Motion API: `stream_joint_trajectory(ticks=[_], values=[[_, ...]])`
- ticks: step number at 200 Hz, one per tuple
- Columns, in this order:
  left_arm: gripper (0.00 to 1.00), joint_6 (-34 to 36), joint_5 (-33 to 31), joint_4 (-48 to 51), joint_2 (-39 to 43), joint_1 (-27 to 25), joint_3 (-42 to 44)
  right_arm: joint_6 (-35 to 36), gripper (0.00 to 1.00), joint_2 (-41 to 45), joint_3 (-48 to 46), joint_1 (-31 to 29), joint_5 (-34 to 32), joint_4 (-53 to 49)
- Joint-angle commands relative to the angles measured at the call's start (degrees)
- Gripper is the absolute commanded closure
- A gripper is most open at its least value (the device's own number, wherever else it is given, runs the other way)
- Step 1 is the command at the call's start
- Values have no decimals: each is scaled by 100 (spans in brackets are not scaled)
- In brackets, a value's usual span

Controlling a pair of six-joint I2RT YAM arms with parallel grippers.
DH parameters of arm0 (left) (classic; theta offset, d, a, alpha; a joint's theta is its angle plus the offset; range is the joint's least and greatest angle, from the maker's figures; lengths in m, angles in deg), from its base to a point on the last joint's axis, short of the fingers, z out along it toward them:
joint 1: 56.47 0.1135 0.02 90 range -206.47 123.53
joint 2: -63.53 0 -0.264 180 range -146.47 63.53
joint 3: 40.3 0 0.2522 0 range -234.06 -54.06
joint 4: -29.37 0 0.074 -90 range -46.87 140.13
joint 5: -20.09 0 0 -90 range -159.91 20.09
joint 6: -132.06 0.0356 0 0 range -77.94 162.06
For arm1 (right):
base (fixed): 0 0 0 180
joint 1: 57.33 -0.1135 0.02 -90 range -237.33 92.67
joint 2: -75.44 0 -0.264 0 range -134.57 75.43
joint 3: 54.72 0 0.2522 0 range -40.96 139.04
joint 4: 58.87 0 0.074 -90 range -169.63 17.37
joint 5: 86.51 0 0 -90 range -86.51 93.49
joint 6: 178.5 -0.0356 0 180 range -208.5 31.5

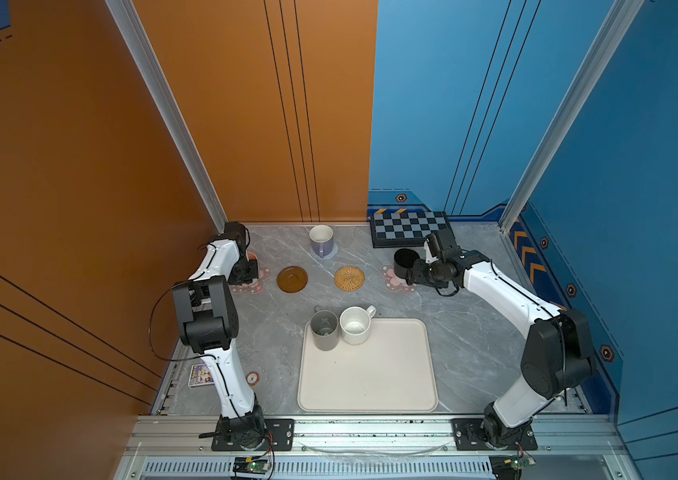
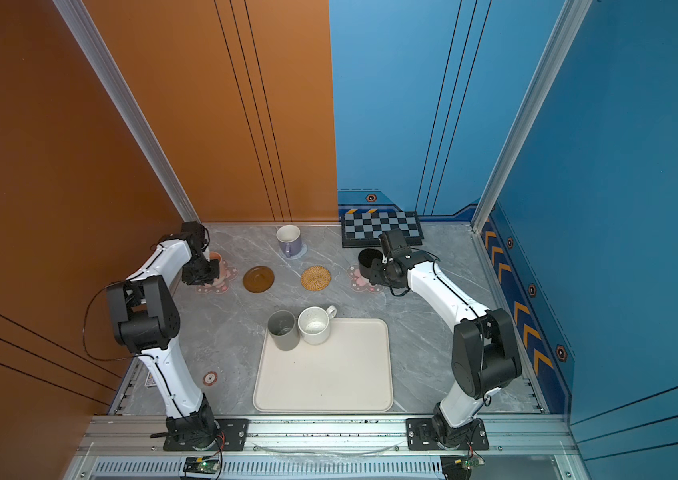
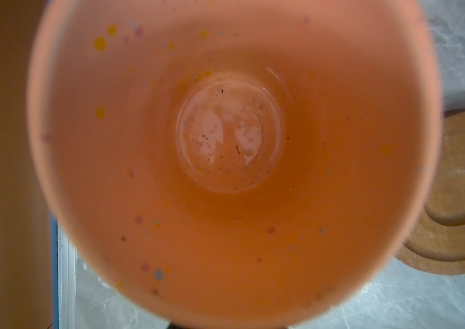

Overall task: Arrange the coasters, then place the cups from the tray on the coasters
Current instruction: 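Lower the pink mug onto the coaster while the right gripper nears the black mug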

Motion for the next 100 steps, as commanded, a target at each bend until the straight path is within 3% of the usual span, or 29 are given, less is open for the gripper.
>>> stream_joint_trajectory(ticks=[1,100], values=[[100,86,70,-422,371,28,108,-65,52,24,140,-40,-244,36],[100,166,88,-846,1109,51,446,-72,52,-67,267,-152,-246,27]])
